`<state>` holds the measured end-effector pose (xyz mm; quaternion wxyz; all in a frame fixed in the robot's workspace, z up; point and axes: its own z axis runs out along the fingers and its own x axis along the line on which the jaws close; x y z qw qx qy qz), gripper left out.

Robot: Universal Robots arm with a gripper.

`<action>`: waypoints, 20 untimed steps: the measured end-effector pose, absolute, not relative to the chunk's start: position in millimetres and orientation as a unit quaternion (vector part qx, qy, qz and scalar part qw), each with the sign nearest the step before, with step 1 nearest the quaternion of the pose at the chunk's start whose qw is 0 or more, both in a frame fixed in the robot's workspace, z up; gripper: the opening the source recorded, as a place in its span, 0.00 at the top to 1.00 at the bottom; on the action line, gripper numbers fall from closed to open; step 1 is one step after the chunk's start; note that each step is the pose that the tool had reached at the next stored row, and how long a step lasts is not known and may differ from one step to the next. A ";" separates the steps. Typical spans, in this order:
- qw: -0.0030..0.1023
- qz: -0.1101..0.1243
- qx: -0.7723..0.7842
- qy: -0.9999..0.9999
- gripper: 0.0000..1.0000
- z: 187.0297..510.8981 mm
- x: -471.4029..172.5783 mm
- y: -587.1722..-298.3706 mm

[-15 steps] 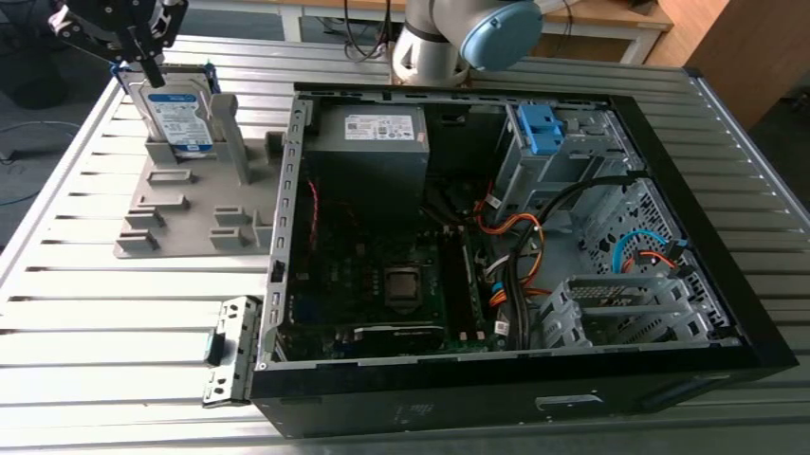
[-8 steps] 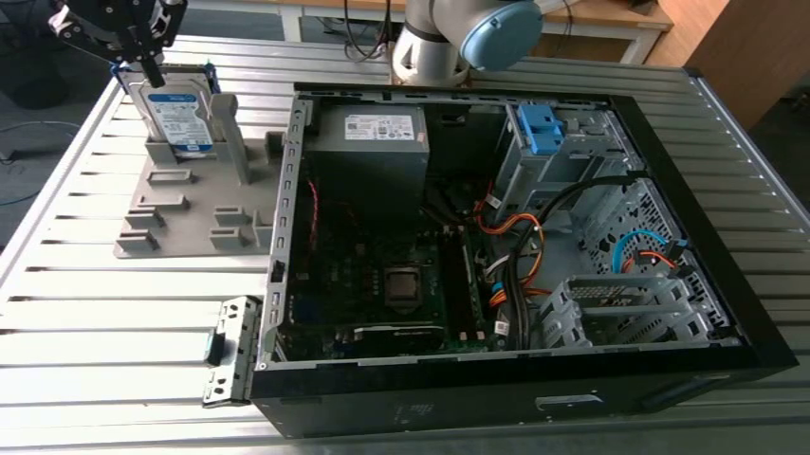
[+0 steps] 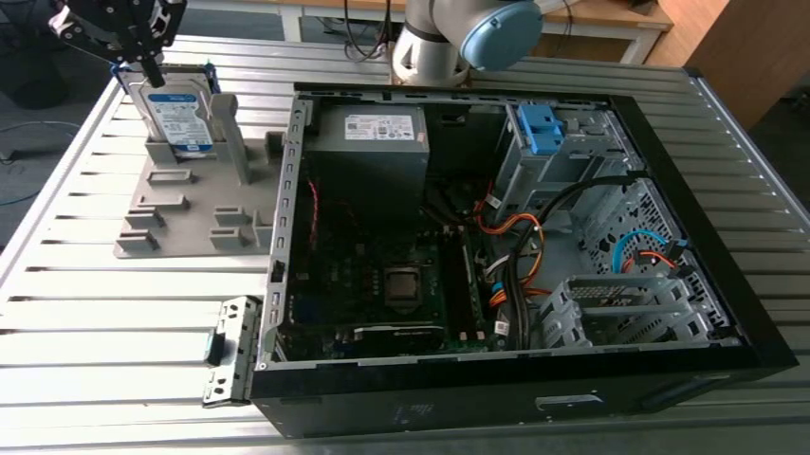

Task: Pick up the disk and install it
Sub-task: 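Pick up the disk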

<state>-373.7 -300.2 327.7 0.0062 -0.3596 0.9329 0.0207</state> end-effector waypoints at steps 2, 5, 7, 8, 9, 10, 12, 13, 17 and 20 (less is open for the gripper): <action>0.006 0.021 -0.364 0.931 0.89 327.7 -373.7 -300.2; 0.006 0.021 -0.370 0.929 0.89 327.7 -373.7 -300.2; 0.006 0.021 -0.374 0.927 0.89 327.7 -373.7 -300.2; 0.006 0.021 -0.376 0.926 0.89 327.7 -373.7 -300.2; 0.006 0.021 -0.378 0.926 0.89 327.7 -373.7 -300.2; 0.006 0.021 -0.380 0.925 0.89 327.7 -373.7 -300.2; 0.006 0.021 -0.384 0.923 0.89 327.7 -373.7 -300.2; 0.006 0.021 -0.386 0.922 0.89 327.7 -373.7 -300.2; 0.005 0.021 -0.394 0.919 0.89 327.7 -373.7 -300.2; 0.005 0.021 -0.399 0.917 0.89 327.7 -373.7 -300.2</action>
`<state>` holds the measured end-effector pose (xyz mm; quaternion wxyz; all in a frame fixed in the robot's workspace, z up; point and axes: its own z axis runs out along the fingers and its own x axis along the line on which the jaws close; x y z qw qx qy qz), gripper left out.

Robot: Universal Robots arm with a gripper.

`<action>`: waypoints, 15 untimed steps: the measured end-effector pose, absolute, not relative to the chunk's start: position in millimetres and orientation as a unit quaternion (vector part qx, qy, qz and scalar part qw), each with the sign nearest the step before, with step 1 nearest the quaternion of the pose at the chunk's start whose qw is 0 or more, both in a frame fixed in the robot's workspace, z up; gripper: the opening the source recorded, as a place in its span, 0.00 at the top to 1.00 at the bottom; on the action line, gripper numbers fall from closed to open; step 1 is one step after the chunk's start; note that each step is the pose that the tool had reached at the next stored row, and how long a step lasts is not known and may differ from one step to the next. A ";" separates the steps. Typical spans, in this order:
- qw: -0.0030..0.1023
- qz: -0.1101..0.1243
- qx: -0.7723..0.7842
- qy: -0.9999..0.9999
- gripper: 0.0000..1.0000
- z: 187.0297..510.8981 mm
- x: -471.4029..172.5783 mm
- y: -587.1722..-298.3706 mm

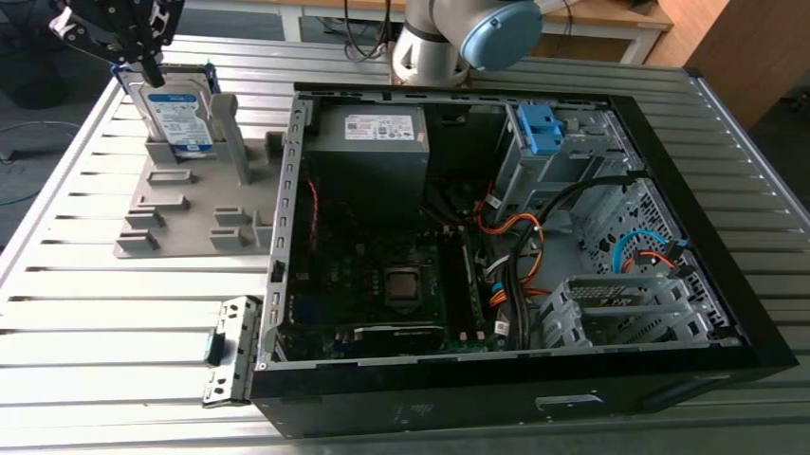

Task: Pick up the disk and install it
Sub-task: 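Pick up the disk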

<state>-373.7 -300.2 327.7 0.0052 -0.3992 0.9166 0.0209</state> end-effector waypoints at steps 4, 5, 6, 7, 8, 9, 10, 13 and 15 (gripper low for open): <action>0.005 0.021 -0.406 0.913 0.89 327.7 -373.7 -300.2; 0.005 0.021 -0.408 0.913 0.89 327.7 -373.7 -300.2; 0.005 0.021 -0.410 0.912 0.89 327.7 -373.7 -300.2; 0.005 0.021 -0.412 0.911 0.89 327.7 -373.7 -300.2; 0.005 0.021 -0.413 0.910 0.89 327.7 -373.7 -300.2; 0.005 0.021 -0.415 0.910 0.89 327.7 -373.7 -300.2; 0.005 0.021 -0.417 0.909 0.89 327.7 -373.7 -300.2; 0.005 0.021 -0.422 0.906 0.89 327.7 -373.7 -300.2; 0.005 0.021 -0.425 0.905 0.89 327.7 -373.7 -300.2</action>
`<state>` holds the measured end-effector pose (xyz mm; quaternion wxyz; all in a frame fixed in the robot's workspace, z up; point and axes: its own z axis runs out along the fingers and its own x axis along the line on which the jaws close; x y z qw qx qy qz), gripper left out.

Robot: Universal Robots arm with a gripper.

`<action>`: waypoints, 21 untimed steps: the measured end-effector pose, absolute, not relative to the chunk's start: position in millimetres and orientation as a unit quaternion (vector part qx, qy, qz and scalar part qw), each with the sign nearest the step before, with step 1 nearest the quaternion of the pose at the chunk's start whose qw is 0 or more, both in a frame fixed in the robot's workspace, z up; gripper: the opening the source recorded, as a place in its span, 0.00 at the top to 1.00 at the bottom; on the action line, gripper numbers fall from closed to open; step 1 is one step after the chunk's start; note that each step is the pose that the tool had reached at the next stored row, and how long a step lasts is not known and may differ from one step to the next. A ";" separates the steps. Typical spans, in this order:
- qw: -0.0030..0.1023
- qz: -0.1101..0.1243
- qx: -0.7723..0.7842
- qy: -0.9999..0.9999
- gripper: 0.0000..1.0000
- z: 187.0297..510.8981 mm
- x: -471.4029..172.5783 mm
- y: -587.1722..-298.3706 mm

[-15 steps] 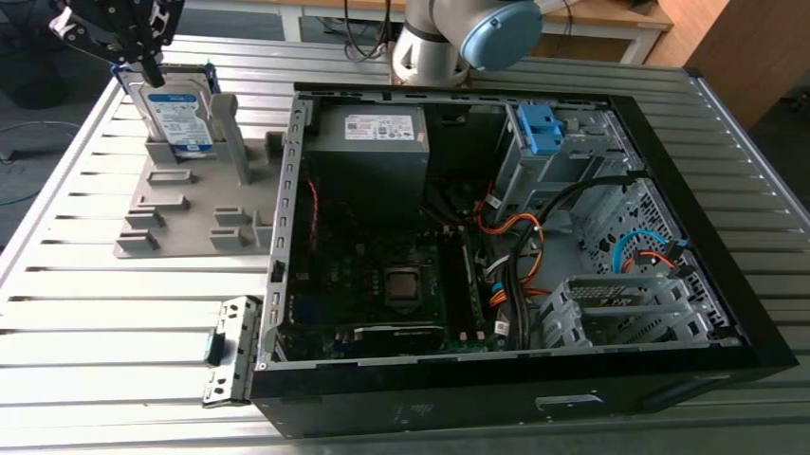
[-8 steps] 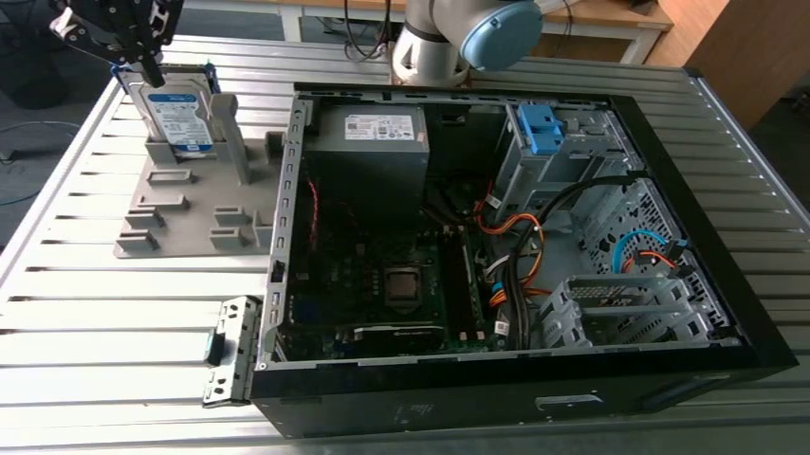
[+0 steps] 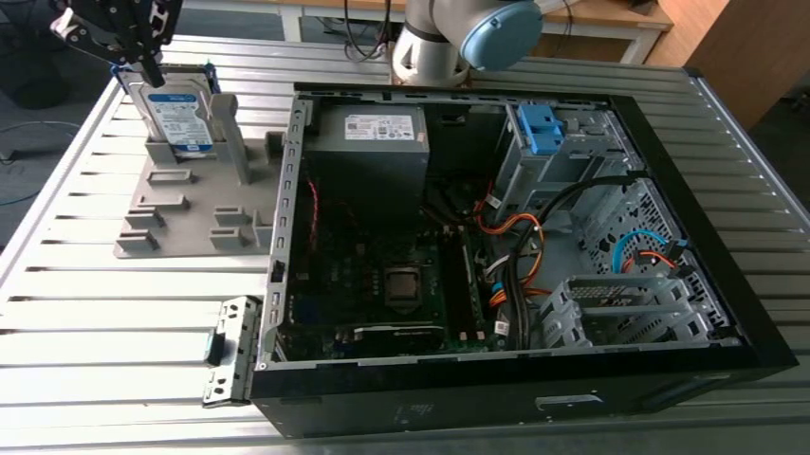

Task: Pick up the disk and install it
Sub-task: 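Pick up the disk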

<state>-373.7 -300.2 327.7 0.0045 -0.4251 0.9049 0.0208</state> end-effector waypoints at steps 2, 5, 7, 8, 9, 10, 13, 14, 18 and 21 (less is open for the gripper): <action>0.004 0.021 -0.428 0.903 0.89 327.7 -373.7 -300.2; 0.004 0.021 -0.434 0.901 0.89 327.7 -373.7 -300.2; 0.004 0.021 -0.437 0.899 0.89 327.7 -373.7 -300.2; 0.004 0.021 -0.439 0.898 0.89 327.7 -373.7 -300.2; 0.004 0.021 -0.440 0.898 0.89 327.7 -373.7 -300.2; 0.004 0.021 -0.442 0.897 0.89 327.7 -373.7 -300.2; 0.004 0.021 -0.447 0.894 0.89 327.7 -373.7 -300.2; 0.004 0.021 -0.448 0.894 0.89 327.7 -373.7 -300.2; 0.004 0.021 -0.455 0.890 0.89 327.7 -373.7 -300.2; 0.004 0.021 -0.460 0.888 0.89 327.7 -373.7 -300.2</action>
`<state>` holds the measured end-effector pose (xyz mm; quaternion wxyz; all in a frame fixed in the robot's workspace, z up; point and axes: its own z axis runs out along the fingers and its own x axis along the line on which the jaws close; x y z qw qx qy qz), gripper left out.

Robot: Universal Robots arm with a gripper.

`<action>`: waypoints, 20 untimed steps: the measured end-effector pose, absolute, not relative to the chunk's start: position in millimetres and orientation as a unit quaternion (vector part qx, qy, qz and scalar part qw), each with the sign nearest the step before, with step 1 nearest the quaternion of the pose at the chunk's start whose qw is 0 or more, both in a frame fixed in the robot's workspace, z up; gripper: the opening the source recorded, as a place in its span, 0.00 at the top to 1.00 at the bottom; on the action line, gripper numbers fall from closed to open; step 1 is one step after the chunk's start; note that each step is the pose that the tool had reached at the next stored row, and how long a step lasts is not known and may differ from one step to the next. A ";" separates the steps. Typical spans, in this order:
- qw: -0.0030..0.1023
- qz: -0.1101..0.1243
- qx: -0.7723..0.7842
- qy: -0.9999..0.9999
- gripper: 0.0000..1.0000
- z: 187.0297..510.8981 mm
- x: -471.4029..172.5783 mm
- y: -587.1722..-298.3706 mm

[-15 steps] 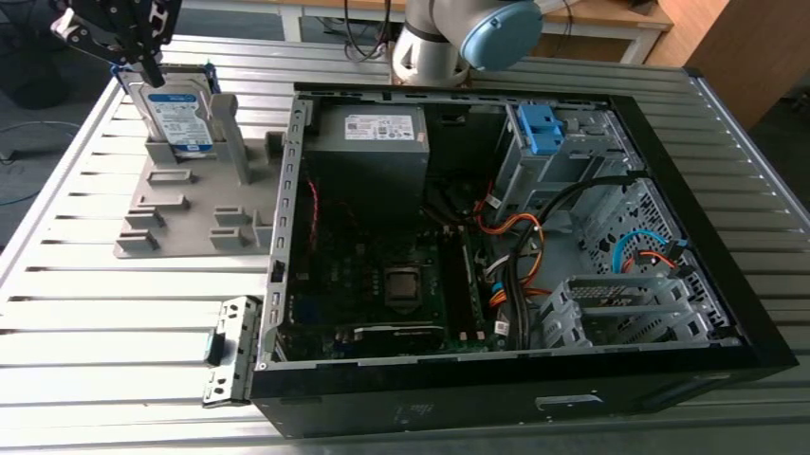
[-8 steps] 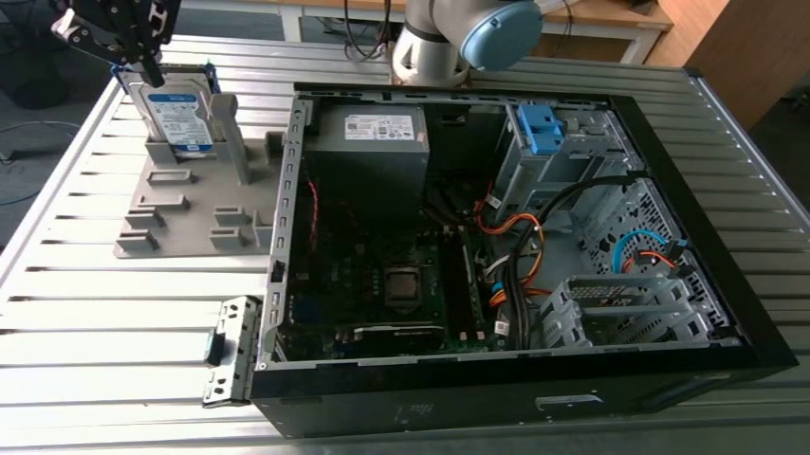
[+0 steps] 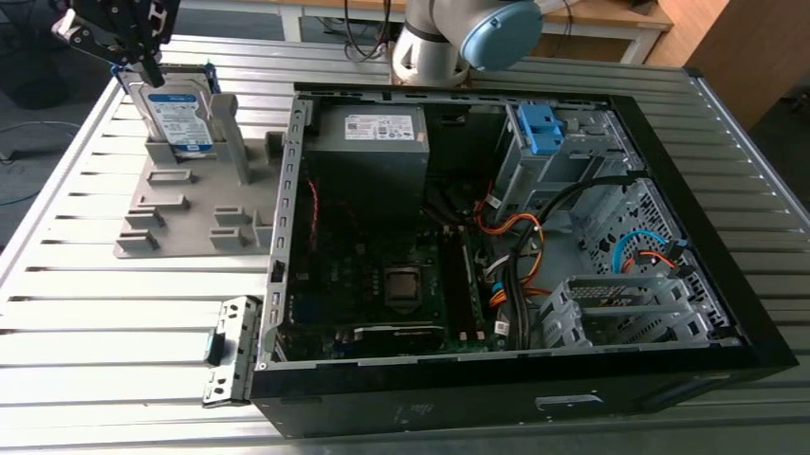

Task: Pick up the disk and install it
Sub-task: 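Pick up the disk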

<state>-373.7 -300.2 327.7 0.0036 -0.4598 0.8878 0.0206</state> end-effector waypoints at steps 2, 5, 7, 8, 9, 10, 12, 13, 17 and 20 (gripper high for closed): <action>0.004 0.021 -0.463 0.886 0.89 327.7 -373.7 -300.2; 0.003 0.021 -0.468 0.884 0.89 327.7 -373.7 -300.2; 0.003 0.021 -0.471 0.882 0.89 327.7 -373.7 -300.3; 0.003 0.021 -0.472 0.881 0.89 327.7 -373.7 -300.3; 0.003 0.021 -0.474 0.880 0.89 327.7 -373.7 -300.2; 0.003 0.021 -0.476 0.879 0.89 327.7 -373.7 -300.2; 0.003 0.021 -0.479 0.878 0.89 327.7 -373.7 -300.2; 0.003 0.021 -0.480 0.877 0.89 327.7 -373.7 -300.2; 0.003 0.021 -0.487 0.873 0.89 327.7 -373.7 -300.3; 0.003 0.021 -0.492 0.871 0.89 327.7 -373.7 -300.2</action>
